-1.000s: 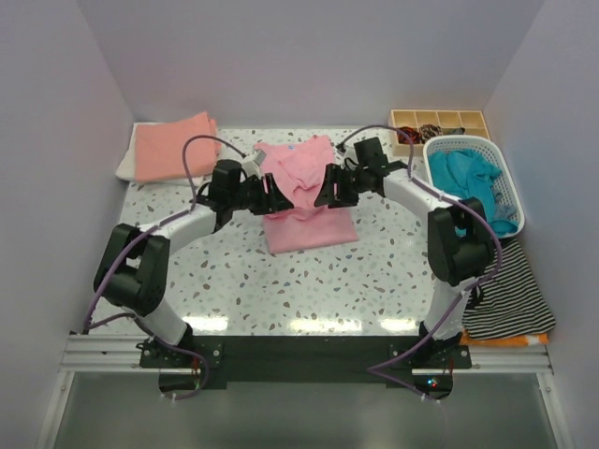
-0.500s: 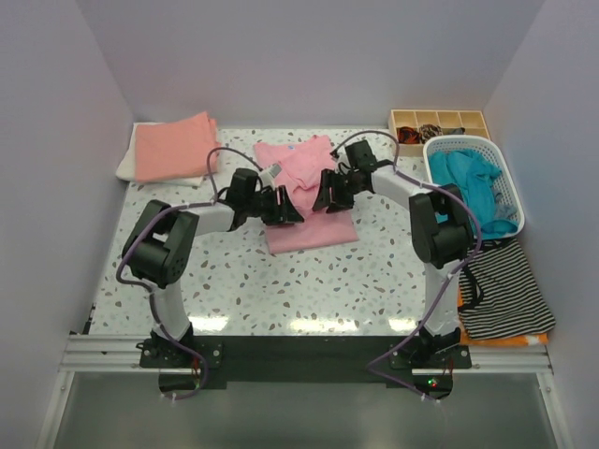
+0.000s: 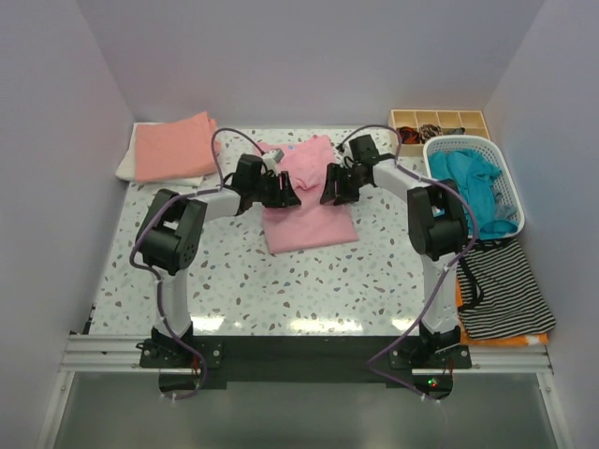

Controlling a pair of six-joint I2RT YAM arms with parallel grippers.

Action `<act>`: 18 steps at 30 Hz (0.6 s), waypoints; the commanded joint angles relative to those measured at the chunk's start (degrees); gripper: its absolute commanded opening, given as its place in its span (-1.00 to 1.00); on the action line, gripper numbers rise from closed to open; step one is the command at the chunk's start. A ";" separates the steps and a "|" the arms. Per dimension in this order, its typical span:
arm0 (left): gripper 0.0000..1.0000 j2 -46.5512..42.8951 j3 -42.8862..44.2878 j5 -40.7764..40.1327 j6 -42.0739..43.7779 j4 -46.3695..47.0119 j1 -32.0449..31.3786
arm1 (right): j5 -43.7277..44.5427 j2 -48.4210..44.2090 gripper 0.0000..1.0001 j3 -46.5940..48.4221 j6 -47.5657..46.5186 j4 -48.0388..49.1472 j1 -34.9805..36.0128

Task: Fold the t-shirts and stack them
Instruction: Fold the folded rectangular tshirt in 1/3 of the way

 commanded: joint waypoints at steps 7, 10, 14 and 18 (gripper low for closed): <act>0.13 -0.18 0.66 -11.71 9.99 -0.97 3.12 | 9.22 -1.56 0.11 -2.87 -1.69 -1.91 -0.73; 0.16 -2.30 0.92 -13.73 11.14 -0.71 4.09 | 10.37 -3.14 0.11 -4.98 -1.43 -2.35 -0.73; 0.20 -6.07 1.10 -13.82 11.58 0.25 4.36 | 6.78 -7.36 0.11 -9.81 -0.64 1.15 -0.73; 0.22 -9.85 1.36 -11.54 9.92 0.79 4.36 | 4.84 -11.93 0.13 -13.25 -0.90 4.50 -0.73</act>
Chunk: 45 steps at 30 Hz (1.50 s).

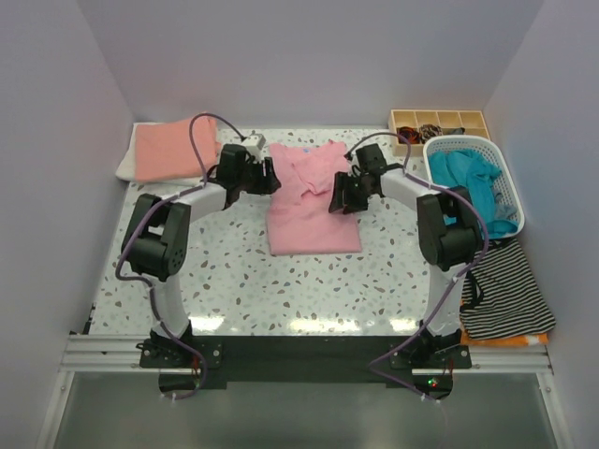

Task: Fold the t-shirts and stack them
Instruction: Fold the folded rectangular tshirt in 1/3 of the way

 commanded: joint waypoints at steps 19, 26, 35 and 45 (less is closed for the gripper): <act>0.06 -11.21 -18.50 17.12 -7.36 10.96 -5.07 | -15.92 -7.77 0.18 -5.66 6.13 11.81 2.12; 0.04 -3.83 -14.55 13.44 -6.13 12.99 -4.98 | -13.22 -4.69 0.18 -6.01 5.52 11.99 3.18; 0.04 -1.27 -15.15 9.13 -4.72 12.55 -4.98 | -4.07 -2.14 0.17 -8.12 1.39 8.74 3.09; 0.05 -3.55 -17.88 6.74 -2.43 10.79 -4.98 | 0.78 -4.76 0.17 -8.91 -0.90 8.90 3.01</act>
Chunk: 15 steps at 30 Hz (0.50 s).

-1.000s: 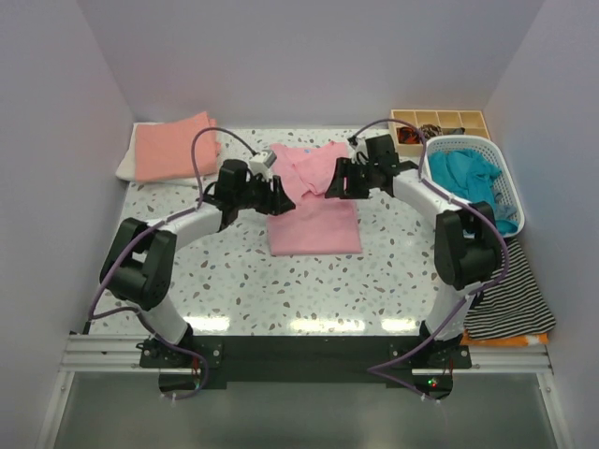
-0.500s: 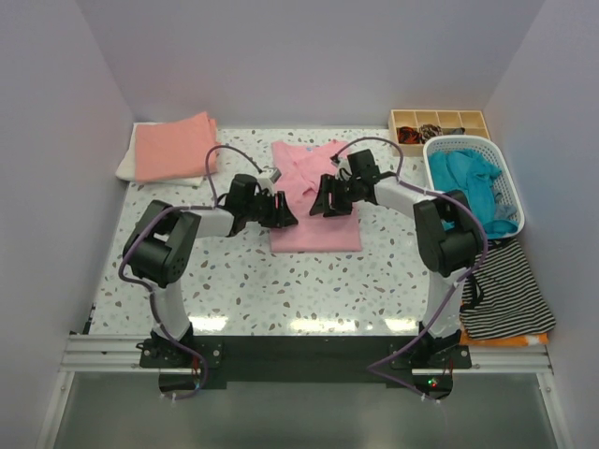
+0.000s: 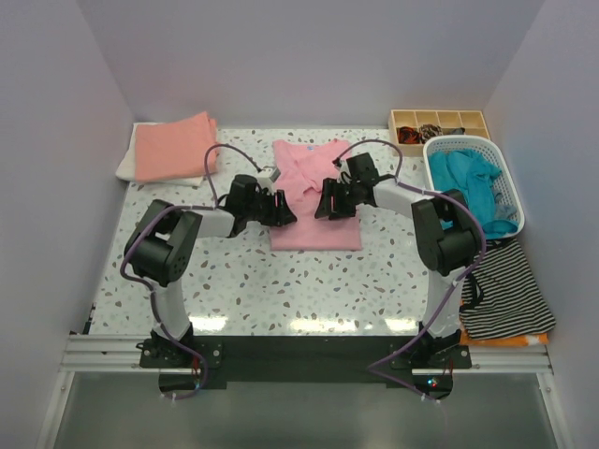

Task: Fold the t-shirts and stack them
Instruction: Fold the folded rectangular tshirt in 1/3 of the way

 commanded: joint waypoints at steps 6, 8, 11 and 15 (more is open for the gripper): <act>0.11 -6.30 -2.08 -1.81 2.77 1.08 -0.26 | 3.40 -11.52 0.18 -3.57 -4.82 1.89 -0.62; 0.12 -9.63 -1.99 -2.68 2.68 1.26 -0.26 | 6.03 -14.59 0.20 -3.57 -4.99 0.41 -0.62; 0.18 -14.02 -1.82 -5.92 2.59 -1.37 -0.26 | 12.88 -16.71 0.21 -3.74 -4.82 -3.81 -0.80; 0.33 -17.91 -3.74 -8.92 2.24 -5.94 -0.26 | 15.27 -17.86 0.21 -6.55 -3.50 -6.54 -2.81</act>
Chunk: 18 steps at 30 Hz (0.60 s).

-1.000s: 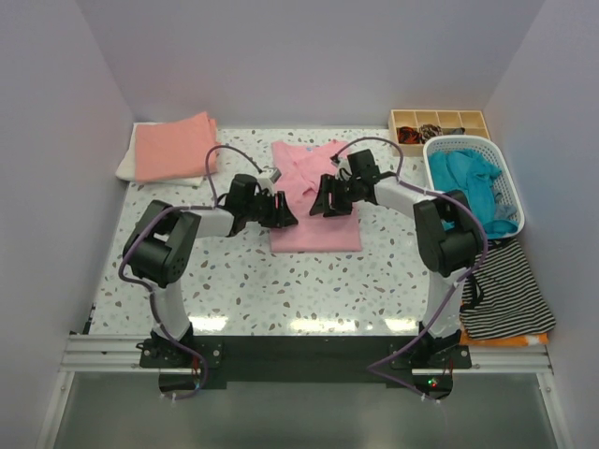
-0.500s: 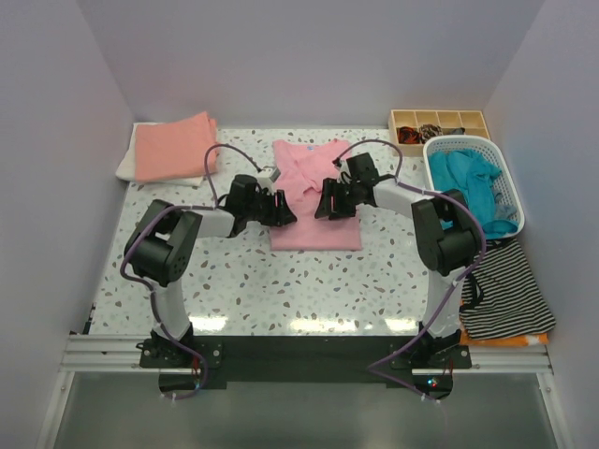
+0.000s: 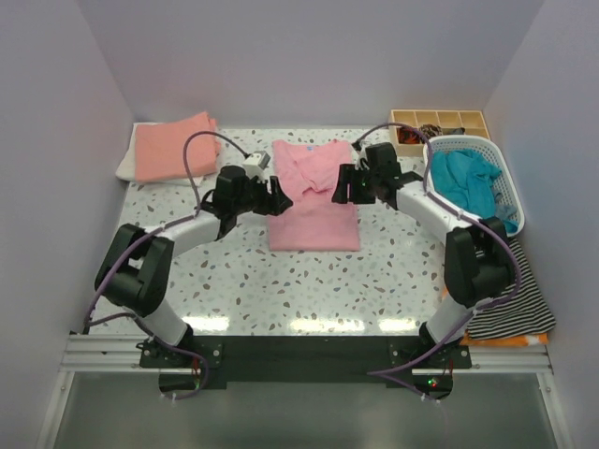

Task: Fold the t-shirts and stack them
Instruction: Fold the folded rectangular tshirt in 1/3 of the way, then grab one side of the 2/3 rectangular tshirt with both arms

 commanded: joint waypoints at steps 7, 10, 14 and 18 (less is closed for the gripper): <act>0.38 -13.35 -15.41 -6.16 -3.15 -1.07 0.09 | -4.21 -5.17 0.22 -13.71 2.92 0.84 -8.18; 0.38 -15.20 -19.54 -5.90 -4.82 0.60 0.27 | -6.69 -6.05 0.22 -17.14 2.74 1.55 -9.68; 0.37 -15.48 -22.19 -4.59 -6.24 2.18 0.35 | -9.24 -6.58 0.22 -18.46 2.66 1.63 -9.94; 0.37 -13.90 -24.13 -2.13 -7.82 6.57 0.36 | -11.34 -5.88 0.22 -19.26 3.27 1.90 -10.47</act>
